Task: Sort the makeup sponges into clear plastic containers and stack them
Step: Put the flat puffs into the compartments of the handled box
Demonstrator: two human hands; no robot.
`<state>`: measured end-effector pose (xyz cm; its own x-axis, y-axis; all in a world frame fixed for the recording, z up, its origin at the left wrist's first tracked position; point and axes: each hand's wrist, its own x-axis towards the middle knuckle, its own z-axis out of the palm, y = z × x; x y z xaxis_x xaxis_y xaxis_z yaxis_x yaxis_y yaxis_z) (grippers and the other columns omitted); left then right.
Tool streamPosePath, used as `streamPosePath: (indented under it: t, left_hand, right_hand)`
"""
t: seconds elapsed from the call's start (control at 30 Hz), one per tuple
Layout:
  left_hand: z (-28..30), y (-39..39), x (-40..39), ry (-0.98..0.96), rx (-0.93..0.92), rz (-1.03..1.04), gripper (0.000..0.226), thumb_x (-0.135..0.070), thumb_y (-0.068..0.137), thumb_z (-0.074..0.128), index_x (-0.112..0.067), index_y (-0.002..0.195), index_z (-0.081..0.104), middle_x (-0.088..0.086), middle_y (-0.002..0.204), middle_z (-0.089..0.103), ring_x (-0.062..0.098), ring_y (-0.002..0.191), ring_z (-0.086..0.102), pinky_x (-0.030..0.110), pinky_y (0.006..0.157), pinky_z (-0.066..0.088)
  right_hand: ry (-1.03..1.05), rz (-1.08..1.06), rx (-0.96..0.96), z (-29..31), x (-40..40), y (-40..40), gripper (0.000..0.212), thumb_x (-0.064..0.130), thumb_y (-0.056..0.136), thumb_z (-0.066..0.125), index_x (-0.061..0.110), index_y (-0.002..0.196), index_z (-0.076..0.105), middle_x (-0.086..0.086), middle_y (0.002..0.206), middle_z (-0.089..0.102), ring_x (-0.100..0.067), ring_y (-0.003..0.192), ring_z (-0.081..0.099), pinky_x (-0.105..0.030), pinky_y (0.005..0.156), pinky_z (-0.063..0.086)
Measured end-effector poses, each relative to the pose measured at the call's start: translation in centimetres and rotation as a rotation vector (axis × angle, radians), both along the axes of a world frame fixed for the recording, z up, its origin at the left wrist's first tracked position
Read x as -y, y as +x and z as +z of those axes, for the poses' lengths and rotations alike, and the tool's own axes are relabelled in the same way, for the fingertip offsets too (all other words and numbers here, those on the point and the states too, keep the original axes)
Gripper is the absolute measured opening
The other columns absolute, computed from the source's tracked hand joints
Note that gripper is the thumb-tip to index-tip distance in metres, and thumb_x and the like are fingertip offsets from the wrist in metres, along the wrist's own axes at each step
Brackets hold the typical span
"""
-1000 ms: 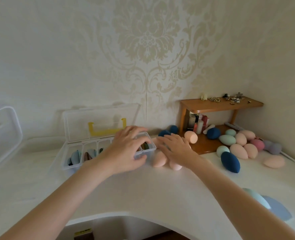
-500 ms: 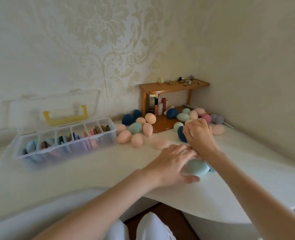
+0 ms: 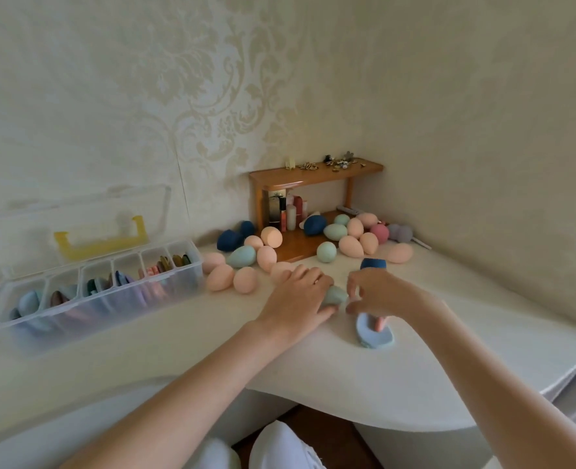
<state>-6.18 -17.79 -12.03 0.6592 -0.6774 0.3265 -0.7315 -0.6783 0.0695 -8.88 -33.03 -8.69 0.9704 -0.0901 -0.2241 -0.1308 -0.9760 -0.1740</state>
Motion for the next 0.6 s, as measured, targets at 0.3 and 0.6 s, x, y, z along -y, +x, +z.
streamPosePath:
  t: [0.3,0.6]
  left_hand:
    - [-0.7,2.6,-2.7,-0.05,-0.025,0.12,0.047,-0.028,0.095,0.043,-0.019,0.14,0.033,0.003,0.142,0.036,0.019,0.13,0.033,0.03,0.108,0.033]
    - [-0.7,1.8,-3.2,-0.084,0.054,0.089,0.043,-0.024,0.095,0.041,-0.02,0.137,0.036,0.003,0.143,0.036,0.019,0.131,0.033,0.031,0.108,0.033]
  right_hand:
    - [0.303,-0.08,0.296,-1.1,-0.8,3.0,0.011,0.009,0.091,0.049,0.012,0.091,0.06,-0.013,0.098,0.063,-0.028,0.094,0.064,-0.021,0.06,0.04]
    - [0.098,0.107,0.178,0.1,-1.6,3.2,0.034,0.01,0.087,0.06,0.013,0.121,0.055,-0.006,0.108,0.052,-0.016,0.089,0.046,-0.016,0.061,0.037]
